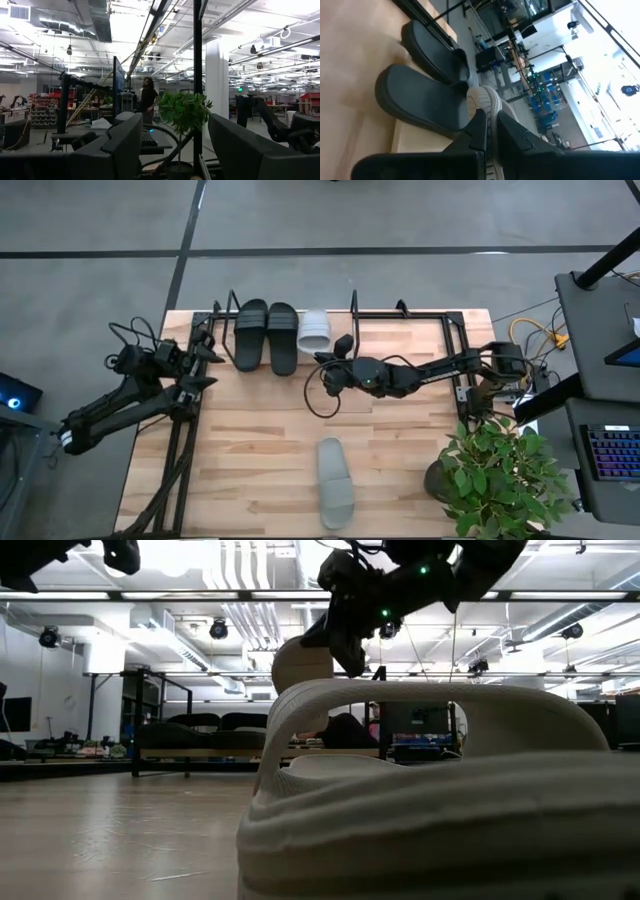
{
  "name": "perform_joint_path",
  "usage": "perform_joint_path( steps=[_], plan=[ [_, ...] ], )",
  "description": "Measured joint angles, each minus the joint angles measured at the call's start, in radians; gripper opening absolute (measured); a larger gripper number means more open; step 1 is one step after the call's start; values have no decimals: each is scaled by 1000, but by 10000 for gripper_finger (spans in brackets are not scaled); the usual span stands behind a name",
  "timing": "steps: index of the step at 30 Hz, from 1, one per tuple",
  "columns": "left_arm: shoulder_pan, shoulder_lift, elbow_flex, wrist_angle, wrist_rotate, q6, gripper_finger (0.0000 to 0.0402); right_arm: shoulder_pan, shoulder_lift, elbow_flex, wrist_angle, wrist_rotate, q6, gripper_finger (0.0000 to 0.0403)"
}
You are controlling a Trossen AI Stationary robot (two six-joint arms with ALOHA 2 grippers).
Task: Pick and place slides into the shelf
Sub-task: Put the left gray slide on the shelf
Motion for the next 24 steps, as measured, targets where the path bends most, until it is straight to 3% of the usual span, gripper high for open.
perform_joint_path(
  steps=[24],
  plan=[
    [0,14,0,-1,2,8,211,-133,10,-37,33,-225,133,13]
  ],
)
